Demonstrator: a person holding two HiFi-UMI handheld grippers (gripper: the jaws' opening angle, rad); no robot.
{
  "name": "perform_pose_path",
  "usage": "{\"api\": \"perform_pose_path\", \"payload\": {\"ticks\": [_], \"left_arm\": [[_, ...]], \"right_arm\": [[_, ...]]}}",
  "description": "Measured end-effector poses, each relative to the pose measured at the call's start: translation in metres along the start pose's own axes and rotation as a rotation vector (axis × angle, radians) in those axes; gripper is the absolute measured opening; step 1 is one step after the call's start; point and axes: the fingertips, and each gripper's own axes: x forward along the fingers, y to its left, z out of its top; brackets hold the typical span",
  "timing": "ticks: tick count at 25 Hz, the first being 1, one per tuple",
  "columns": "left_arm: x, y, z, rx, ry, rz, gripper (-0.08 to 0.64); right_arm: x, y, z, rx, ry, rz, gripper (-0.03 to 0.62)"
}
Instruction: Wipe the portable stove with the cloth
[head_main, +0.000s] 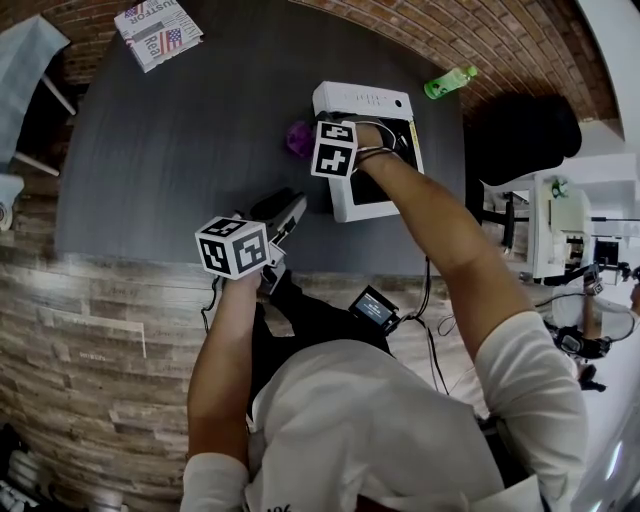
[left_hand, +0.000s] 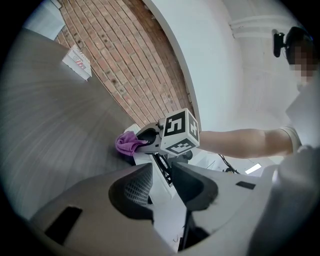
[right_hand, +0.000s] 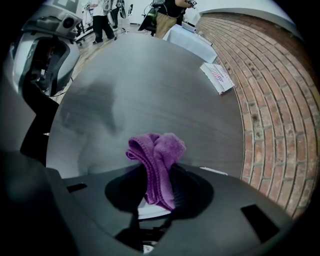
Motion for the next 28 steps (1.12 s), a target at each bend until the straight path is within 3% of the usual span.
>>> {"api": "perform_pose_path", "payload": {"ticks": [28], "left_arm": [[-0.018,-0.022,-0.021,0.013,0.06,-0.018,0.118]], "right_arm": [[-0.039,0.073,-0.006,-0.047,0.01,0.023,0.124]]}}
